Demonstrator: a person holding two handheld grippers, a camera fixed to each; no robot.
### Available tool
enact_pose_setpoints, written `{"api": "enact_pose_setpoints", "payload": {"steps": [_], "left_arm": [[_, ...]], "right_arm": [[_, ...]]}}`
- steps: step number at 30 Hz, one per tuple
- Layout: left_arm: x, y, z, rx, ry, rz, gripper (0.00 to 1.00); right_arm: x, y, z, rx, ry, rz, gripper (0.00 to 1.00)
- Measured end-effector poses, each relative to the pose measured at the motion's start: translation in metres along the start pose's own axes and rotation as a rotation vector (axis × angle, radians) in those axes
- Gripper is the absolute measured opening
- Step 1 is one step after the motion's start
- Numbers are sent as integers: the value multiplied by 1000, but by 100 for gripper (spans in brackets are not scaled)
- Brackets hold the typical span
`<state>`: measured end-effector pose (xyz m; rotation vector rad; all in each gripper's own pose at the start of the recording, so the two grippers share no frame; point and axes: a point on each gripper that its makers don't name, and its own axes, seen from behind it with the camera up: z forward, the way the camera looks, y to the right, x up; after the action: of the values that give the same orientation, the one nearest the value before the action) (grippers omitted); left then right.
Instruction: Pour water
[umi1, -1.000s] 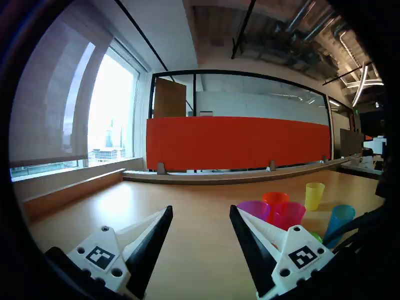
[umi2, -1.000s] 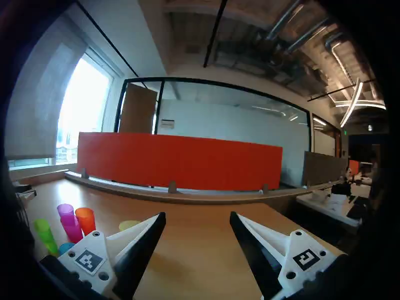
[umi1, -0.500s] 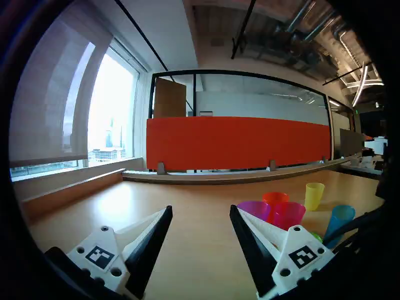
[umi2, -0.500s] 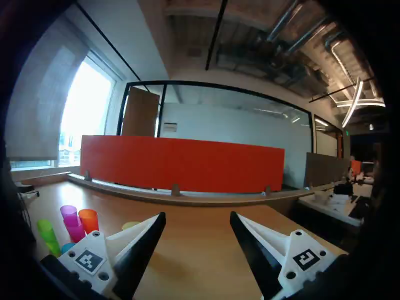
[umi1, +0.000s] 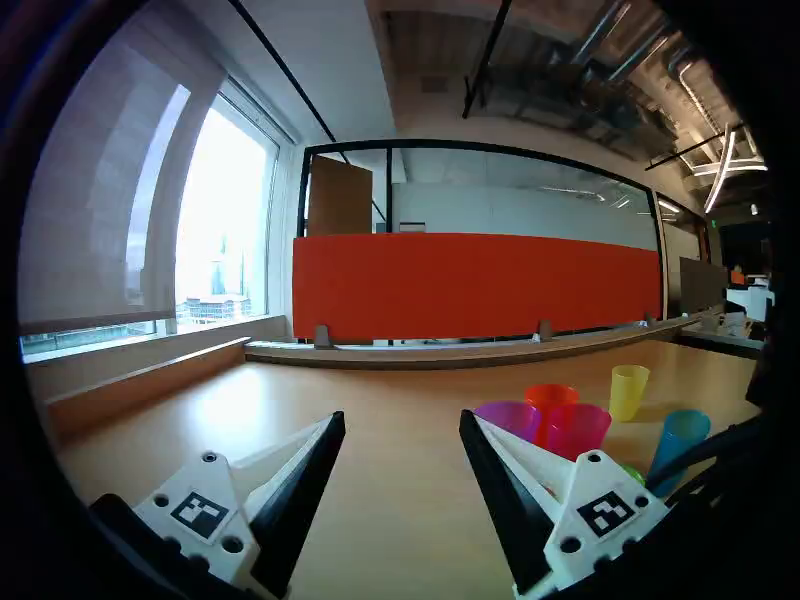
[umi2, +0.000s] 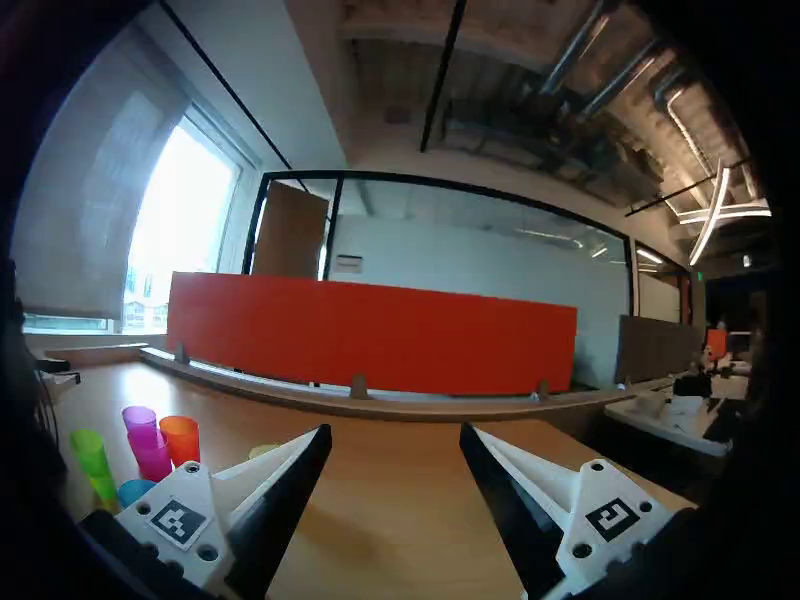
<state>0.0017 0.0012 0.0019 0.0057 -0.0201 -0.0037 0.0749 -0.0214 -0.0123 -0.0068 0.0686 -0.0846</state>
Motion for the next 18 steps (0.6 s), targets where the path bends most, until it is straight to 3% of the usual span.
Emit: {"api": "enact_pose_setpoints", "payload": {"steps": [8, 18], "left_arm": [[0, 0, 0, 0, 0, 0, 84], [-1, 0, 0, 0, 0, 0, 84]], "right_arm": [[-14, -3, 5, 24, 6, 35, 99], [-40, 11, 5, 10, 11, 39, 100]]}}
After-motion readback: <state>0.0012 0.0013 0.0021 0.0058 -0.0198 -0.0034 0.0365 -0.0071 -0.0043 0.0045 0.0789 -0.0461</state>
